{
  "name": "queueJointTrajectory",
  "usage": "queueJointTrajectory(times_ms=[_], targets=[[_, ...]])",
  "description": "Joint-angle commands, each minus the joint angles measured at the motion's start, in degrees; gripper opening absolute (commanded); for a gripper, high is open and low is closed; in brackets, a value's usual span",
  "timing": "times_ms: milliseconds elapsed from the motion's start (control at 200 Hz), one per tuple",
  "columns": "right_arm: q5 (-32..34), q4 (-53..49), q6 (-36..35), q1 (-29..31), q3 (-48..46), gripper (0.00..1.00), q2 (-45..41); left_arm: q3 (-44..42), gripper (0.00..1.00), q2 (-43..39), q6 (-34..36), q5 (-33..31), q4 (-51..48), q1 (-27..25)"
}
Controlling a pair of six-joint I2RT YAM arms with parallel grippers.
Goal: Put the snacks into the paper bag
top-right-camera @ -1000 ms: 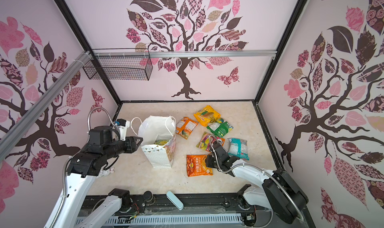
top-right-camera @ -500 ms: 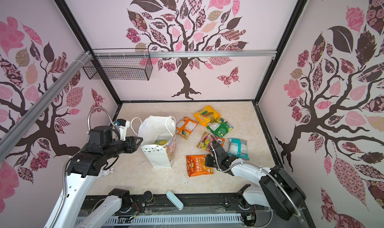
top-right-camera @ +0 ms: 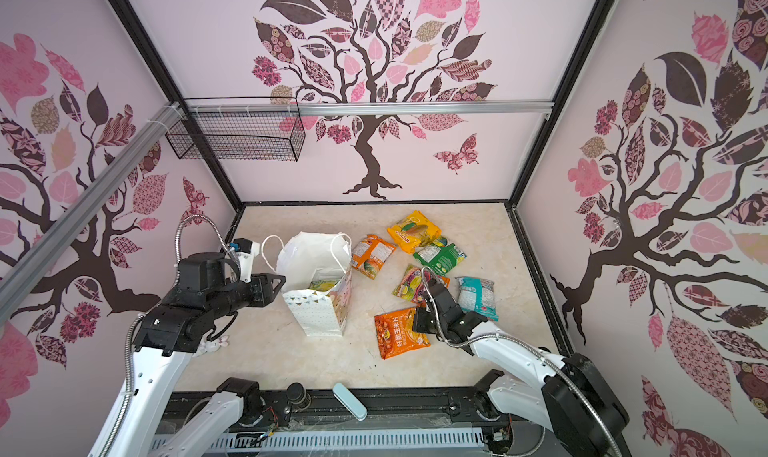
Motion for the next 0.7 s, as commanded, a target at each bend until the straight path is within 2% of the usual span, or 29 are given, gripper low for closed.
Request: queueJointTrajectory(times_ms=[0, 470, 695], targets=[[1.9, -5.6, -1.6, -0.3, 4.6, 0.0, -4.1, 0.6, 0.43, -0.6, 0.2, -0.1, -0.5, -0.1], [2.6, -16.8, -6.4, -0.4, 19.5, 0.0, -8.4, 1.8, 0.43, -0.4, 0.0, 0.2, -0.7, -0.1], [-0.2, -19.8, -8.3, -0.3, 29.3, 0.0, -9.1, 4.2, 0.46, 0.8, -0.3, 1.0, -1.0, -0.1]])
